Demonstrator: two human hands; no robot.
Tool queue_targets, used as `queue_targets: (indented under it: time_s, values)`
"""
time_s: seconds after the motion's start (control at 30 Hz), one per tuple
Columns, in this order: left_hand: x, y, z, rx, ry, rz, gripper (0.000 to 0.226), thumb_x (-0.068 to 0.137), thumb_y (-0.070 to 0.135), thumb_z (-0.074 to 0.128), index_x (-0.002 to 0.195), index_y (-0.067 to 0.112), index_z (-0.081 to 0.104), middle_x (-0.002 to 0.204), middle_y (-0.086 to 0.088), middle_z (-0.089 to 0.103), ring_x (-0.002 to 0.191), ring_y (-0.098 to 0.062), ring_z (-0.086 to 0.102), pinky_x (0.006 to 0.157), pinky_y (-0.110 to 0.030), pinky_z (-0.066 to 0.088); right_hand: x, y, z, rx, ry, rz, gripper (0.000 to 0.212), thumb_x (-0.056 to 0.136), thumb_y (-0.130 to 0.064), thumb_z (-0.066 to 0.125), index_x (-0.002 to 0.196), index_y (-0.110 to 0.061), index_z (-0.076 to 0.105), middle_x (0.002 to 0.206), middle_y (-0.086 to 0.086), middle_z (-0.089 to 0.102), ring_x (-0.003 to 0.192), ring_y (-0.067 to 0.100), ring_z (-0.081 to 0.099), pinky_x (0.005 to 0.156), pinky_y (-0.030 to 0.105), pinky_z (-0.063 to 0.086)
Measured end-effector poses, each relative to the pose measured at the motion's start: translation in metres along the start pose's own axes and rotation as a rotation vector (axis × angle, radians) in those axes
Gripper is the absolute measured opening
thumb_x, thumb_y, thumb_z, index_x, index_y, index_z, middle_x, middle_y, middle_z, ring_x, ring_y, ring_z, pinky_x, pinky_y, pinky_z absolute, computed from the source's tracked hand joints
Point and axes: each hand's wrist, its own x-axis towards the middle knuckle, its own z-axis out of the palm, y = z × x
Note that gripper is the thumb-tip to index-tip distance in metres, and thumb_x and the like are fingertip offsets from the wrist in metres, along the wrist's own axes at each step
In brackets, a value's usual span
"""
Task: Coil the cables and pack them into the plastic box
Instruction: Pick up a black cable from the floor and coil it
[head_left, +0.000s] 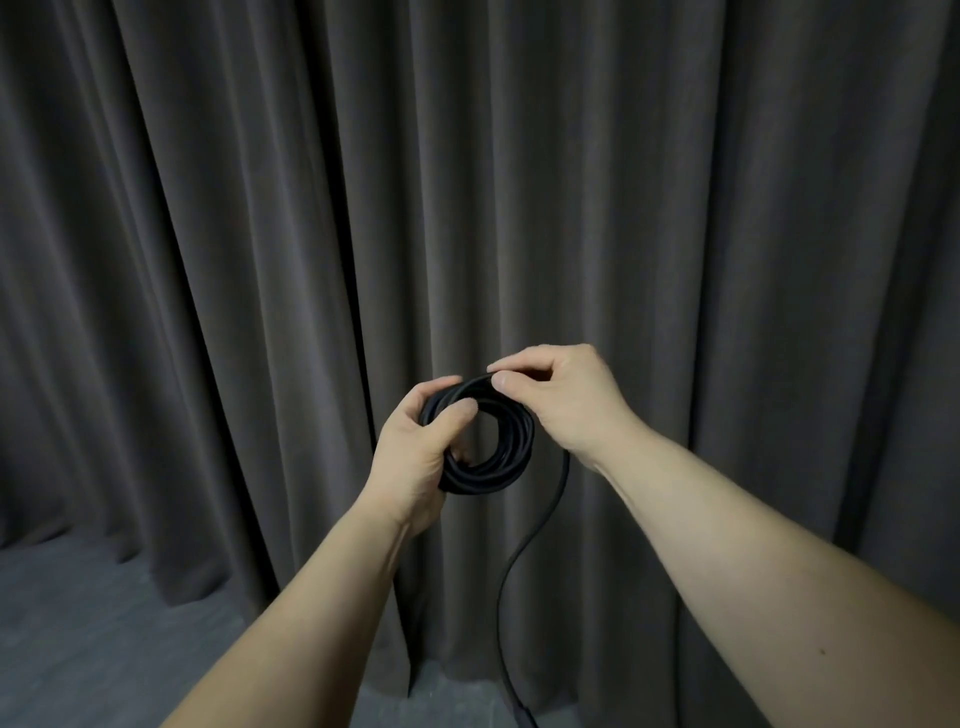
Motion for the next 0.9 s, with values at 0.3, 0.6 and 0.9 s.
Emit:
queue_targets:
  time_s: [0.3, 0.6, 0.9]
  values:
    - [0.001, 0.004, 0.010, -0.042, 0.079, 0.034, 0.034, 0.086, -0.012, 0.048, 0.109, 0.011, 0.059, 0.058, 0.006, 0.056, 0.047, -0.007, 0.046, 0.052, -0.024, 0.042, -0.010, 0.016, 0.020, -0.012, -0.056, 0.033, 0.038, 0.102, -0.028, 0.039, 0.138, -0.023, 0.050, 0.139, -0.010, 0.048, 0.127, -0.003, 0.039, 0.104, 0.011, 0.024]
    - [-0.003, 0.011, 0.017, -0.047, -0.051, -0.003, 0.051, 0.071, -0.006, 0.046, 0.121, 0.002, 0.051, 0.048, 0.003, 0.050, 0.042, -0.008, 0.045, 0.048, -0.021, 0.043, -0.006, 0.018, 0.018, -0.024, 0.024, 0.047, 0.030, 0.098, -0.045, 0.040, 0.094, -0.027, 0.065, 0.079, -0.004, 0.068, 0.066, 0.011, 0.063, 0.072, 0.033, 0.053]
    - [0.002, 0.014, 0.017, 0.191, -0.091, 0.013, 0.031, 0.081, 0.023, 0.066, 0.109, 0.009, 0.064, 0.074, -0.001, 0.061, 0.075, -0.020, 0.056, 0.074, -0.034, 0.049, -0.008, 0.025, 0.013, -0.151, 0.168, -0.039, 0.027, 0.098, -0.045, 0.042, 0.098, -0.028, 0.063, 0.070, -0.015, 0.059, 0.076, 0.012, 0.057, 0.071, 0.027, 0.041]
